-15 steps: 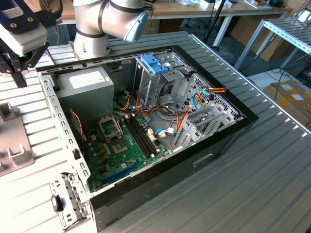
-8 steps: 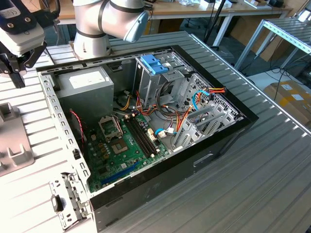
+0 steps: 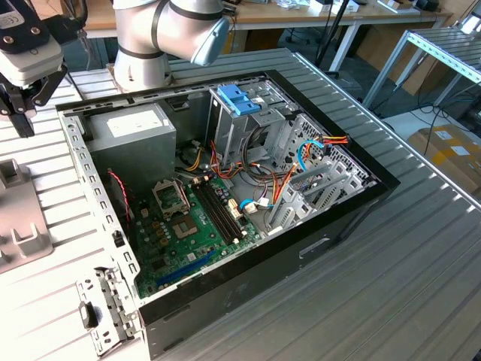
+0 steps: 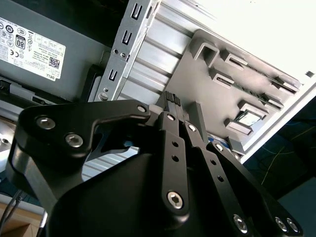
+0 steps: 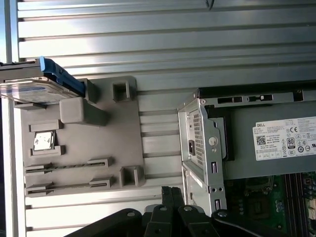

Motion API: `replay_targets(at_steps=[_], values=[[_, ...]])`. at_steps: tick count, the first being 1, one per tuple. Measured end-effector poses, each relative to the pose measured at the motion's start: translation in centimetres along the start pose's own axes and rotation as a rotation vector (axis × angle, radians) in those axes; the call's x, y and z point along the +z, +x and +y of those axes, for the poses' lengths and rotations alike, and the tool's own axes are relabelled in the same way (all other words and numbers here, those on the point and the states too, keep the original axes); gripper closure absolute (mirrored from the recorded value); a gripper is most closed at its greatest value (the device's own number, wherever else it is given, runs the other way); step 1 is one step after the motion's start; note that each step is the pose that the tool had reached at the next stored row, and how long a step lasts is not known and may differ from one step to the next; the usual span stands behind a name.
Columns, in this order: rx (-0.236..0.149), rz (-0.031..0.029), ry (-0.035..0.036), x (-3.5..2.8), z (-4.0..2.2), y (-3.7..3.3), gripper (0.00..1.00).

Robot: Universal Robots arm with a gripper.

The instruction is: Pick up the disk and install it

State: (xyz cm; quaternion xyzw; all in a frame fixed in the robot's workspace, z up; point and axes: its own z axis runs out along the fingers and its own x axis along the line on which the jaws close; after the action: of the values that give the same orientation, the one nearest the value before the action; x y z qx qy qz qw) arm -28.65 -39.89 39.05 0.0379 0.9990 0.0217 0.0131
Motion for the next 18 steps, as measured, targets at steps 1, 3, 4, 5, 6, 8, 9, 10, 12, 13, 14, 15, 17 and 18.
replay_targets(at_steps=[1, 3, 4, 5, 6, 8, 9, 10, 12, 13, 14, 15, 17, 18], values=[[0.000, 0.0000, 0.0000, 0.00, 0.00, 0.04, 0.89], [0.000, 0.0000, 0.0000, 0.00, -0.02, 0.20, 0.89], [0.000, 0.0000, 0.0000, -0.01, -0.02, 0.26, 0.89], [0.000, 0.0000, 0.0000, -0.01, -0.02, 0.29, 0.89], [0.000, 0.0000, 0.0000, 0.00, -0.02, 0.31, 0.89], [0.000, 0.0000, 0.0000, -0.01, -0.03, 0.38, 0.89], [0.000, 0.0000, 0.0000, -0.01, -0.03, 0.44, 0.89], [0.000, 0.0000, 0.0000, -0.01, -0.04, 0.49, 0.89], [0.000, 0.0000, 0.0000, -0.01, -0.04, 0.57, 0.89], [0.000, 0.0000, 0.0000, -0.01, -0.04, 0.60, 0.89], [0.000, 0.0000, 0.0000, -0.01, -0.05, 0.64, 0.89], [0.000, 0.0000, 0.0000, -0.01, -0.05, 0.68, 0.89], [0.000, 0.0000, 0.0000, -0.02, -0.06, 0.76, 0.89], [0.000, 0.0000, 0.0000, -0.02, -0.06, 0.82, 0.89]])
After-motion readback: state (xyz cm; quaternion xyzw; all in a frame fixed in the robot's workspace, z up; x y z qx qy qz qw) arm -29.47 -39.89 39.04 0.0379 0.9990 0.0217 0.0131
